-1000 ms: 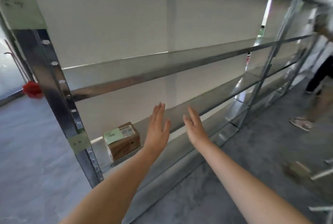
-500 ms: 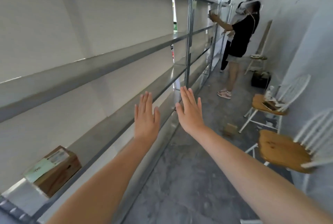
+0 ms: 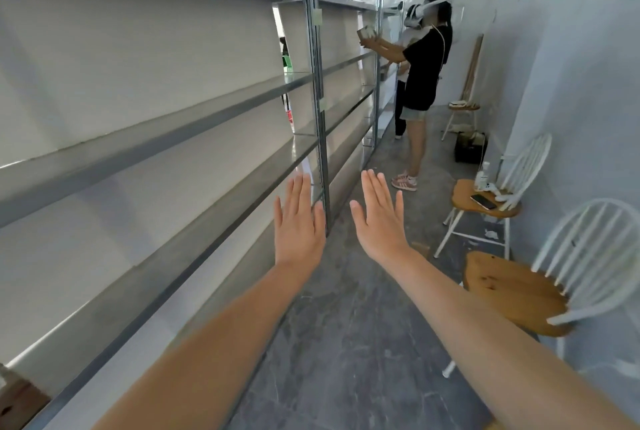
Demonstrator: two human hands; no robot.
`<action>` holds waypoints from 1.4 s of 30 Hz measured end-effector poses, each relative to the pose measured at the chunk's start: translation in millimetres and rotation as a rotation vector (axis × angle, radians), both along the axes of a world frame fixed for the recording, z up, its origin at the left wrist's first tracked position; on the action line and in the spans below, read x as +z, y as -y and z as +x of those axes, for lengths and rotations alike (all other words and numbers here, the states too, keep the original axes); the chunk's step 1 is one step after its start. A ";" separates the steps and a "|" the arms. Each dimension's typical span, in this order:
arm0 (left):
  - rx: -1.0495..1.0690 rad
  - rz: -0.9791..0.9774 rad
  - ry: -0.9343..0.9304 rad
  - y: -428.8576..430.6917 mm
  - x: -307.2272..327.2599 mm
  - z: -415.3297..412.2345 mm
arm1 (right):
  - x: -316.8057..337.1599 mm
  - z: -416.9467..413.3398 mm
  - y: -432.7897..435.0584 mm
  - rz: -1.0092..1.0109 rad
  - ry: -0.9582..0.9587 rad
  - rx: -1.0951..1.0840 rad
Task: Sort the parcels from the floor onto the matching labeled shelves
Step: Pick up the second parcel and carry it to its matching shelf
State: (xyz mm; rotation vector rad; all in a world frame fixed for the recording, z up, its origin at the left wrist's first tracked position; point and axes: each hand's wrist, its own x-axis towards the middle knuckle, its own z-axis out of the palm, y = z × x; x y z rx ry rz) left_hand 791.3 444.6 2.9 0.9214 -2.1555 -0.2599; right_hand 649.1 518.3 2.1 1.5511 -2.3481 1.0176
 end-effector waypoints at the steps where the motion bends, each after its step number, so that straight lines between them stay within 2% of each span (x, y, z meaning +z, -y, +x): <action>1: 0.003 0.016 0.002 -2.9 -4.5 -16.1 | -3.1 -14.9 -1.9 0.011 0.001 -0.010; 10: -0.027 -0.025 0.116 -14.4 -26.0 -152.6 | -33.8 -139.8 -32.2 0.101 -0.027 -0.103; 23: -0.183 -0.070 0.187 -4.0 -41.7 -261.8 | -43.7 -241.4 -45.2 0.186 -0.064 -0.286; 32: -0.301 -0.082 0.165 63.7 -35.6 -332.2 | -34.3 -304.8 12.0 0.185 -0.041 -0.403; 42: -0.391 -0.085 0.130 181.3 -21.0 -410.4 | -11.9 -369.7 117.8 0.230 -0.155 -0.456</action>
